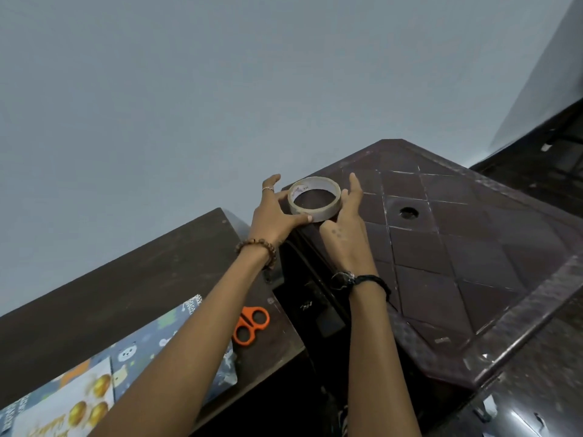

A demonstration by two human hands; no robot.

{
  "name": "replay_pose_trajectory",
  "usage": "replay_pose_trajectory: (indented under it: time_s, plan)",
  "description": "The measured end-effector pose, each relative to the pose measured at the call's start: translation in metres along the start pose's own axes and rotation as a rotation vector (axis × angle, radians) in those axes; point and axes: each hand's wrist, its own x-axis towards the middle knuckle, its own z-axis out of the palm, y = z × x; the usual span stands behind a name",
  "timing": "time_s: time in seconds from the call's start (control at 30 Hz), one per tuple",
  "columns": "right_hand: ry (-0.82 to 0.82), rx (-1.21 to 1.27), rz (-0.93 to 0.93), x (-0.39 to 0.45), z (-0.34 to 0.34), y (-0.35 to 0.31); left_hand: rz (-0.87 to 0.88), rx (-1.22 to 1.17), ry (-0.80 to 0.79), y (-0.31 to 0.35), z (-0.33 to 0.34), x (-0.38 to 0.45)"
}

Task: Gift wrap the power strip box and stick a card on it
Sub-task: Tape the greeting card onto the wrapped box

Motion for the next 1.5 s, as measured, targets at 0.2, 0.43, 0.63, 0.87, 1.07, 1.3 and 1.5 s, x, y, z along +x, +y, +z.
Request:
replay_pose_trajectory:
  time_s: [0.2, 0.43, 0.63, 0.87, 1.07, 1.3, 1.5]
  plan:
    - [0.025, -0.047, -0.099, -0.015, 0.008, -0.016, -0.092, 0.053, 0.011, -0.003, -0.032, -0.041]
    - [-0.323, -0.506, 0.129, -0.068, 0.052, -0.010, -0.133, 0.789, -0.061, -0.025, -0.073, -0.141]
    - [-0.159, -0.712, 0.154, -0.096, 0.072, -0.009, -0.080, 1.137, -0.119, -0.028, -0.057, -0.172]
    - [0.043, -0.554, 0.121, -0.099, 0.071, -0.008, -0.159, 0.887, 0.054, -0.024, -0.046, -0.167]
    - [0.448, -0.089, 0.056, -0.081, 0.035, -0.031, 0.158, 0.506, 0.207, 0.012, -0.027, -0.118]
    - [0.600, -0.086, 0.232, -0.058, -0.002, -0.008, 0.304, 0.677, -0.014, 0.030, 0.024, -0.056]
    - [0.607, -0.235, 0.284, -0.043, -0.012, 0.007, 0.317, 0.823, 0.046, 0.019, 0.042, -0.048]
